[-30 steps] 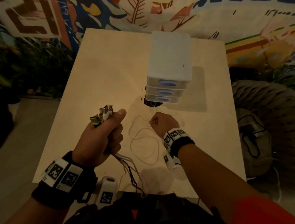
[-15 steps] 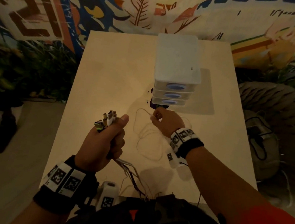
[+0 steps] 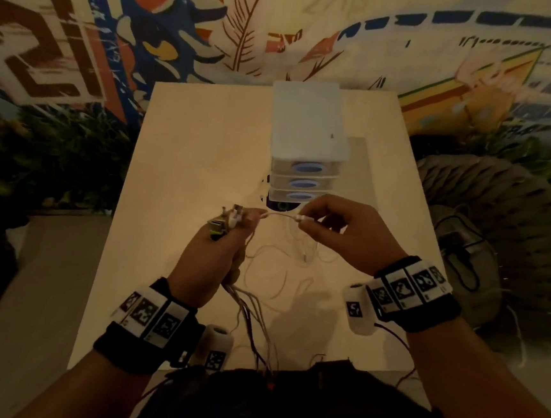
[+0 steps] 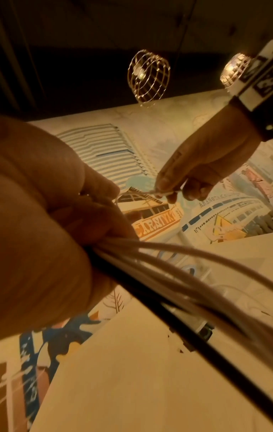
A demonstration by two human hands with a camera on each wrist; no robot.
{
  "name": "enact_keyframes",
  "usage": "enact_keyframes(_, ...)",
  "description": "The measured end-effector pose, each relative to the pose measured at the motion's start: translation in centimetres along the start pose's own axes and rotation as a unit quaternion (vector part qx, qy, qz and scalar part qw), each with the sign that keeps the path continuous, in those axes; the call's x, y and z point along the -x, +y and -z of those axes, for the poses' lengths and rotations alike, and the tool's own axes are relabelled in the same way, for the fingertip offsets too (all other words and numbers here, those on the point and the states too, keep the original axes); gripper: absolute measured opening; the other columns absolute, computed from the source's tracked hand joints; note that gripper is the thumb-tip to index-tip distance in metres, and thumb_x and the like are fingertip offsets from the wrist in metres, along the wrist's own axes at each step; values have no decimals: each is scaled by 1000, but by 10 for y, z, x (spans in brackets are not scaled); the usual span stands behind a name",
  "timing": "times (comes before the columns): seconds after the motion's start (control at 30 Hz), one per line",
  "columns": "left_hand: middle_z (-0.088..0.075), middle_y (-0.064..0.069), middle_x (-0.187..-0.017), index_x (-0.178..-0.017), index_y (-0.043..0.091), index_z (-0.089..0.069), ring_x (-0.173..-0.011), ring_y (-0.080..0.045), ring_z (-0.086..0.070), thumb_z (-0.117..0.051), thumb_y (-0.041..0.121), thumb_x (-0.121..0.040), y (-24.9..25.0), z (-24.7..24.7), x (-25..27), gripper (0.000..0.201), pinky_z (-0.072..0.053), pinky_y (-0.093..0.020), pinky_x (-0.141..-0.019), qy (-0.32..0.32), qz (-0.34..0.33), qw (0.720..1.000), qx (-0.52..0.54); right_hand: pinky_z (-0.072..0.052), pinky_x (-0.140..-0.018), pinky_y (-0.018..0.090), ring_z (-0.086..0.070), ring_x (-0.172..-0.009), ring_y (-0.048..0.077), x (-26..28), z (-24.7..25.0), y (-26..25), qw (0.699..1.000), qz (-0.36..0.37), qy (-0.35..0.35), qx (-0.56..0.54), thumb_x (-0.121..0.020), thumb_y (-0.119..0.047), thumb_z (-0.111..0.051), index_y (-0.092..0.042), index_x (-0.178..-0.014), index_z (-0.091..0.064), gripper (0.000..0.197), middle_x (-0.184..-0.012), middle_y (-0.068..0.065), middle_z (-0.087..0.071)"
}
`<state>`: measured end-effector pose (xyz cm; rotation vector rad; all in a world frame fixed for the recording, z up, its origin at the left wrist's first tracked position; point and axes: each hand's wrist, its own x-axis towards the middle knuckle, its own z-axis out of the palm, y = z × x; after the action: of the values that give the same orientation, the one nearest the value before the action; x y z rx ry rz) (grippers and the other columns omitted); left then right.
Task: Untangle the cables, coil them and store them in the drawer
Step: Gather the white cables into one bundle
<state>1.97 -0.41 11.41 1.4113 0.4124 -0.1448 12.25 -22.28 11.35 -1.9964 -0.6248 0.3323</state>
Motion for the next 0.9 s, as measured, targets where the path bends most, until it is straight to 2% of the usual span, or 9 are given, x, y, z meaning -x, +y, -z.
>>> enact_keyframes(0.1, -22, 0, -57, -105, 24, -75, -49, -17, -17, -54, 40, -101, -1, -15, 4, 26, -22, -26, -47, -33, -7, 997, -74, -52, -69, 19, -67, -75, 9, 12, 6, -9, 999, 18, 23, -20, -89, -28, -74, -24, -98, -72, 10, -88, -13, -72)
enact_keyframes(0.23, -26, 2, -51, -75, 19, -65, -44, -16, -19, -60, 41, -98, 3, -29, 12, 33, -22, -26, -47, -47, -32, 997, -57, -58, -76, 29, -69, -80, 12, 22, 8, -10, 996, 27, 62, -55, -89, -31, -74, -26, -112, -67, 25, -92, -9, -71)
enact_keyframes(0.33, -20, 1, -52, -76, 13, -58, -45, -15, -13, -54, 37, -101, 13, -41, 17, 34, -16, -27, -45, -72, -50, 996, 12, -57, -85, 28, -70, -95, 9, 26, 1, -4, 995, -5, 19, -95, -84, -39, -77, -35, -136, -50, 58, -104, -7, -70)
enact_keyframes(0.4, -19, 2, -52, -78, 10, -54, -43, -13, -12, -49, 35, -102, 20, -48, 19, 34, -13, -28, -44, -76, -63, 994, 49, -53, -89, 23, -66, -101, 0, 29, -12, 10, 996, -49, -37, -66, -79, -45, -79, -43, -140, -42, 72, -111, -12, -69)
enact_keyframes(0.47, -19, 3, -52, -79, 9, -52, -45, -14, -9, -50, 37, -98, 28, -53, 20, 34, -12, -29, -44, -69, -75, 992, 71, -49, -86, 22, -62, -97, -2, 32, -27, 33, 995, -72, -73, -1, -81, -47, -78, -43, -136, -46, 64, -106, -14, -67)
enact_keyframes(0.57, -19, 3, -50, -78, 10, -53, -47, -18, -5, -50, 37, -99, 35, -55, 19, 35, -11, -28, -44, -45, -92, 990, 100, -44, -82, 26, -58, -89, 8, 35, -36, 62, 986, -90, -100, 103, -92, -37, -66, -26, -114, -68, 25, -99, -7, -67)
enact_keyframes(0.6, -19, 3, -50, -76, 11, -54, -47, -18, -5, -51, 37, -100, 37, -53, 18, 35, -11, -26, -43, -36, -95, 989, 108, -45, -82, 26, -59, -88, 9, 38, -35, 70, 983, -103, -110, 106, -96, -36, -61, -23, -108, -71, 20, -97, -8, -67)
enact_keyframes(0.73, -21, 5, -49, -71, 17, -54, -45, -16, -5, -48, 35, -105, 40, -44, 17, 38, -13, -23, -41, -8, -111, 986, 124, -50, -86, 30, -67, -88, 10, 57, -17, 99, 982, -153, -100, 41, -103, -41, -48, -22, -95, -73, 32, -86, -8, -72)
enact_keyframes(0.9, -23, 6, -48, -74, 16, -53, -41, -10, -11, -46, 34, -105, 41, -35, 18, 37, -10, -24, -42, 48, -146, 982, 109, -50, -87, 30, -69, -83, 11, 81, 19, 124, 981, -177, -75, -29, -97, -52, -52, -19, -78, -74, 45, -81, -4, -75)
